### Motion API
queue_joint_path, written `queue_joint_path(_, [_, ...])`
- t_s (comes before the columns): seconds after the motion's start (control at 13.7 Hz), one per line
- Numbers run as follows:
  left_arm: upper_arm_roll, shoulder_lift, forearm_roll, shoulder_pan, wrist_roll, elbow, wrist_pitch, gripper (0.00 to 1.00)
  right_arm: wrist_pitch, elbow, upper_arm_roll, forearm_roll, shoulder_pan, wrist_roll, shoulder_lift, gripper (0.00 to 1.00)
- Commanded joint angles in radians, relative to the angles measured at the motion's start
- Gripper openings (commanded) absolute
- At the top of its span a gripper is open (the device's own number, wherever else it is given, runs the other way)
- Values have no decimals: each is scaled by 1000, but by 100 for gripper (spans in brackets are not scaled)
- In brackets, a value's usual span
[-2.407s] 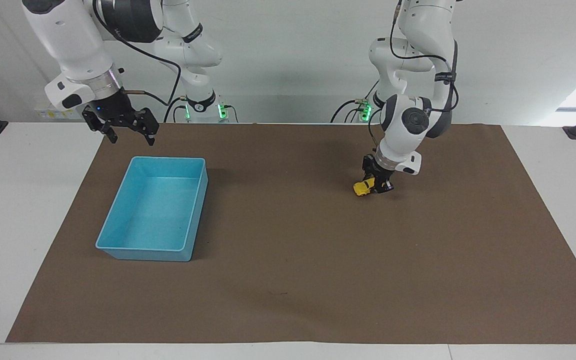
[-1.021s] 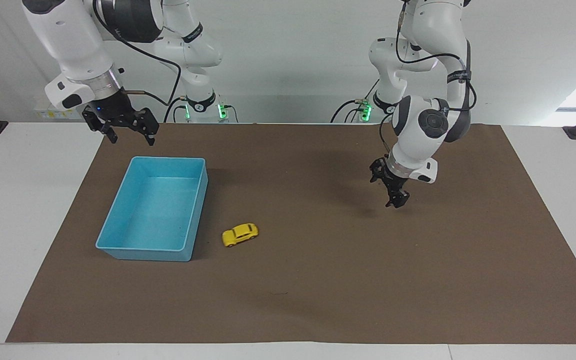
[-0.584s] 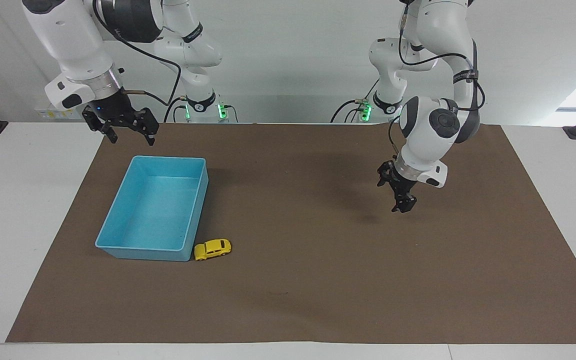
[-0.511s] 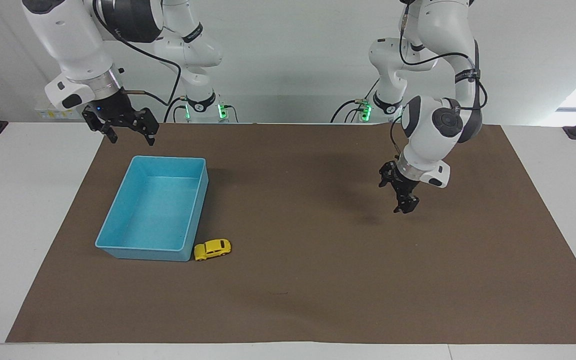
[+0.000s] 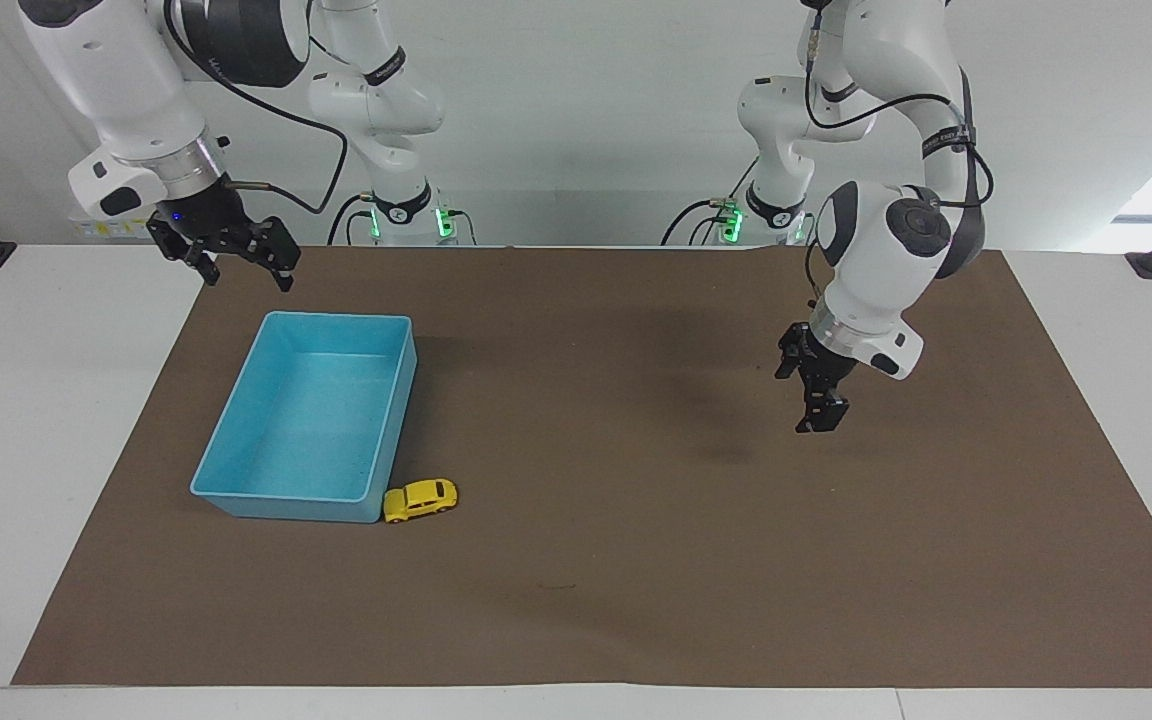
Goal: Wind up and store yellow beetle car
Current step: 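Raise the left gripper away while the right gripper reaches toward the car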
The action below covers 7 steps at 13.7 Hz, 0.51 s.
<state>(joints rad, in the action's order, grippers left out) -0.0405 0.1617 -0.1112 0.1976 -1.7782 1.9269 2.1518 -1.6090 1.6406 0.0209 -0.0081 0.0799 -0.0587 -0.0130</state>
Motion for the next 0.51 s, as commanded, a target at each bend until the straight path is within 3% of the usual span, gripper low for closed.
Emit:
queue_joint_path(0.0, [-13, 9, 15, -33, 39, -37, -44, 100, 17, 4, 19, 14, -2, 10, -8, 100])
queue_joint_path(0.22, [-13, 10, 18, -32, 45, -42, -43, 100, 9, -2, 24, 14, -12, -22, 28, 100])
queue_joint_path(0.44, [-12, -2, 16, -41, 172, -58, -52, 100, -34, -5, 24, 13, -29, -140, 73, 100])
